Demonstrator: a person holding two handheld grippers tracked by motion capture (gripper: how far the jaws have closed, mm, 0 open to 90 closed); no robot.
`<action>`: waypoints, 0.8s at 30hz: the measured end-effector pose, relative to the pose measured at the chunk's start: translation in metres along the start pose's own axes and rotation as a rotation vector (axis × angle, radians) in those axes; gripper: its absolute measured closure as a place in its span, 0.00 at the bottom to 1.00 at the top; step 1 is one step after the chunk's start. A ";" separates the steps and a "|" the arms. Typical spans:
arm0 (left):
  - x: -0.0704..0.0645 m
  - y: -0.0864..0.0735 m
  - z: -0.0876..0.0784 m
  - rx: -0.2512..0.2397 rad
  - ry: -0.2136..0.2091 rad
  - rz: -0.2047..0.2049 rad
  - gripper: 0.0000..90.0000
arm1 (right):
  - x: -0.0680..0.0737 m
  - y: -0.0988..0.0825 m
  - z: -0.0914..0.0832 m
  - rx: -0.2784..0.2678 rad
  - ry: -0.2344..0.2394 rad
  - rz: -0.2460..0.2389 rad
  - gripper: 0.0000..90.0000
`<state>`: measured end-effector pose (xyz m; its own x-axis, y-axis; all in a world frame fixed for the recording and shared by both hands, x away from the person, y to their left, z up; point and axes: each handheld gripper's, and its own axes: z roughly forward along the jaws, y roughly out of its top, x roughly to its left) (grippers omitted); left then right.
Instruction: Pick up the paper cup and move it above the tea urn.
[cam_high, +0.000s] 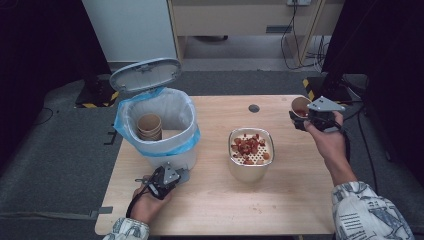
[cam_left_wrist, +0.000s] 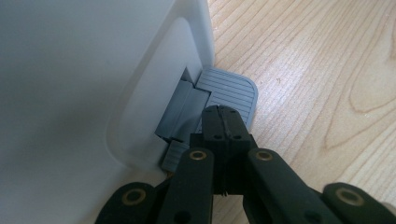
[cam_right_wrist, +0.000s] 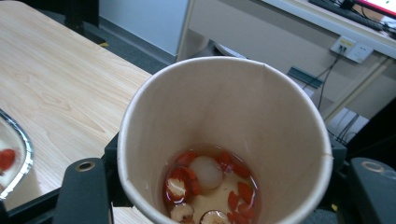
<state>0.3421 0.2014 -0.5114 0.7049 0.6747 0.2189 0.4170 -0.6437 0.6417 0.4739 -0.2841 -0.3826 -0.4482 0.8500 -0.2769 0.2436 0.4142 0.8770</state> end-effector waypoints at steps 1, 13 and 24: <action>0.000 0.000 0.000 -0.001 0.000 -0.001 1.00 | 0.002 0.004 0.001 -0.005 0.009 -0.016 0.35; 0.000 0.000 0.000 -0.002 -0.001 -0.001 1.00 | 0.003 0.023 0.004 -0.015 0.015 -0.040 0.35; 0.000 0.000 0.000 -0.002 -0.001 -0.002 1.00 | 0.001 0.044 0.003 -0.026 0.000 -0.058 0.34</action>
<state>0.3421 0.2016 -0.5114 0.7048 0.6754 0.2172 0.4167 -0.6418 0.6438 0.4870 -0.2638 -0.3454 -0.4611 0.8246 -0.3277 0.1947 0.4543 0.8693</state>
